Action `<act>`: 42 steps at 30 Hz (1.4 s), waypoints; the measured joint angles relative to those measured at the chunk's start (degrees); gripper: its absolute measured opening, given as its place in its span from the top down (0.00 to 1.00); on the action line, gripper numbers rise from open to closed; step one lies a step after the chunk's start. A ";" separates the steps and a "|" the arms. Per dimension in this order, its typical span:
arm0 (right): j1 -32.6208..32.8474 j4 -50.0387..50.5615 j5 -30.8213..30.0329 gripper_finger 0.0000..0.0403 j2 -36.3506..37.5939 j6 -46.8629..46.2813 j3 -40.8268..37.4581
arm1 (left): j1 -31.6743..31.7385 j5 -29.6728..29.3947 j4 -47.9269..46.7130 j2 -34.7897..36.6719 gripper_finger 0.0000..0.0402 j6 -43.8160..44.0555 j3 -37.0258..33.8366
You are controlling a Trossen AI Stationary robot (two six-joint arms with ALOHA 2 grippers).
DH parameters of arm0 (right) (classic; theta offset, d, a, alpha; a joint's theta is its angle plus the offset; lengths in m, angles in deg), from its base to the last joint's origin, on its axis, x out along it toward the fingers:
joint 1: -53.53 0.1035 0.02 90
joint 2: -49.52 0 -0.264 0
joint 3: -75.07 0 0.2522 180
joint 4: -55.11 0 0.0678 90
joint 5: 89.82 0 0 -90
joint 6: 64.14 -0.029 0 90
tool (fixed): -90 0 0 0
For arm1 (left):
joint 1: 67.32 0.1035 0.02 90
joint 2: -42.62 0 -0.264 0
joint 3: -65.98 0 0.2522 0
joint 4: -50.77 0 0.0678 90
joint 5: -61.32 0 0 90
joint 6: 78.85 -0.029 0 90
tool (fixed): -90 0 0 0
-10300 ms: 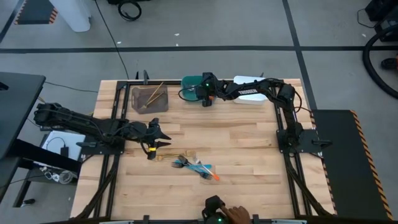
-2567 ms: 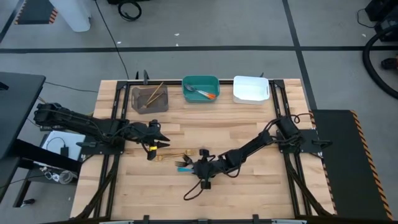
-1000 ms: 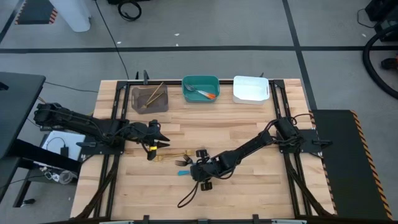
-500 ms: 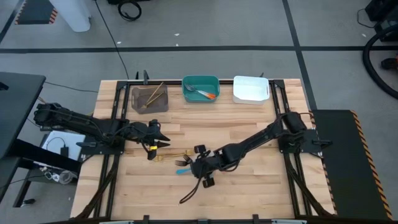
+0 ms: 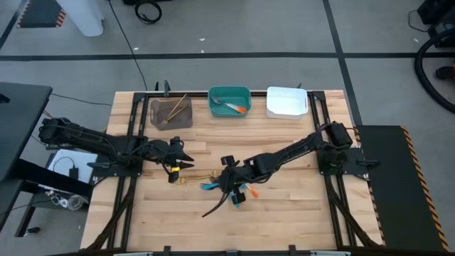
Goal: Sort silverware by color (type)
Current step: Put the blue fork into the white bin
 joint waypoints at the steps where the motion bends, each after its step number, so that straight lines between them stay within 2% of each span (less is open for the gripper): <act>1: -0.34 0.80 0.03 0.95 0.26 0.02 -0.02 | 0.00 0.00 -0.10 0.01 0.72 -0.05 -0.01; 10: -3.18 -1.37 -0.04 0.95 5.49 0.96 -7.50 | 0.00 -0.03 -0.36 0.02 0.72 -3.23 0.01; 18: -5.19 -10.30 0.02 0.95 11.68 2.52 -16.38 | 0.00 -0.09 0.01 0.02 0.72 -3.66 0.01; 28: -8.54 -18.52 1.34 0.95 15.94 3.45 -25.15 | 2.04 -4.79 0.14 0.02 0.72 -6.76 0.01; 36: -11.66 -21.69 2.98 0.95 16.50 2.82 -28.27 | 5.93 -7.23 0.10 0.02 0.72 -14.81 0.01; 42: -13.02 -22.19 3.67 0.95 16.50 2.47 -29.37 | 8.87 -7.39 -0.32 0.02 0.72 -16.83 0.01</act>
